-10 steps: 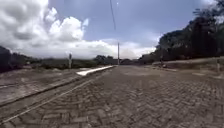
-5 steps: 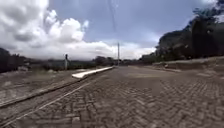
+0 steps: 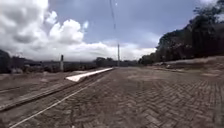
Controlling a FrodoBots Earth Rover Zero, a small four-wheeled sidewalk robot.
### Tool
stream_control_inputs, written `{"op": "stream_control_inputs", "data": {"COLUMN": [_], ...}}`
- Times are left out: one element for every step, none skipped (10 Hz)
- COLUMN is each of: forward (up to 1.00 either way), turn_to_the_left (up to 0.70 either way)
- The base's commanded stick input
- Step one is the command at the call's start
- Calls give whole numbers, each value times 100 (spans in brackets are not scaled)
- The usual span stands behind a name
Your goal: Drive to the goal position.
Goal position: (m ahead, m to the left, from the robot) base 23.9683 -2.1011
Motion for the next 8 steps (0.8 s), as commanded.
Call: {"op": "stream_control_inputs", "data": {"forward": [100, 100, 100, 100, 100, 100, 100, 100], "turn_to_the_left": [0, 0, 0, 0, 0, 0, 0, 0]}}
